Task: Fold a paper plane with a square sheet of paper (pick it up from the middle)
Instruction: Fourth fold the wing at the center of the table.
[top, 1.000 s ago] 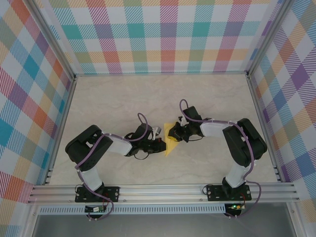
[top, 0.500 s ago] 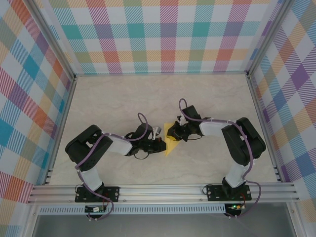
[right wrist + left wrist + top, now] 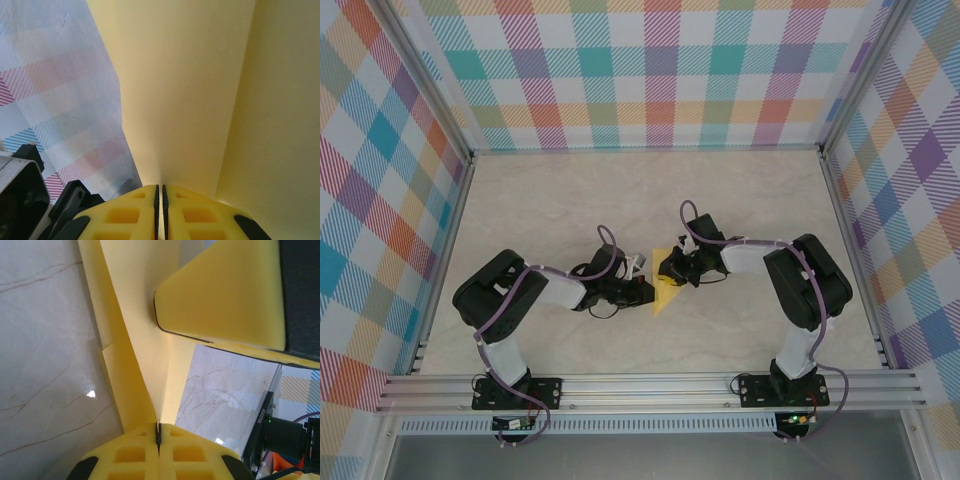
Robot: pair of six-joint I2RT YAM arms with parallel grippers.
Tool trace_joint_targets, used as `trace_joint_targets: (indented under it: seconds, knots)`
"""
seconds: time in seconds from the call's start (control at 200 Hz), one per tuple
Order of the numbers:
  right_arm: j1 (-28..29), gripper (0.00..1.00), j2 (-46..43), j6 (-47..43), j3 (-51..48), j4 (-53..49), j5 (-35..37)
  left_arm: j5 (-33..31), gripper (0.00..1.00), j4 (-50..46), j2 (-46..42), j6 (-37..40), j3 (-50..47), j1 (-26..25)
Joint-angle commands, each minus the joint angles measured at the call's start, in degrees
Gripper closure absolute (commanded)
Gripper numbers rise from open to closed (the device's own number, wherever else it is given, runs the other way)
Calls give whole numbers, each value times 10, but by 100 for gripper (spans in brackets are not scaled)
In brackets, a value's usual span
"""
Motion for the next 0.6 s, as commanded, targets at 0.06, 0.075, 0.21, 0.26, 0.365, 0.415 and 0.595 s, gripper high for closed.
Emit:
trace_joint_targets:
  seconds: [0.06,0.075,0.21,0.26,0.365,0.415,0.595]
  knots:
    - [1,86,7,-7,12,-14,14,34,100,-12,13,21,13,16]
    - [1,86,6,-7,12,-15,15,36,100,-14,13,22,15,17]
    - [1,86,-12,-9,7,-17,17,50,100,-28,17,33,25,18]
    - [1,85,-20,-10,5,-18,17,54,100,-34,20,37,30,18]
    - [1,85,-26,-12,3,-15,7,60,100,-36,25,38,35,20]
    - [1,85,-26,-11,0,-10,1,60,100,-39,28,39,37,21]
    - [1,85,-16,-8,2,6,-17,63,100,-33,38,35,37,21]
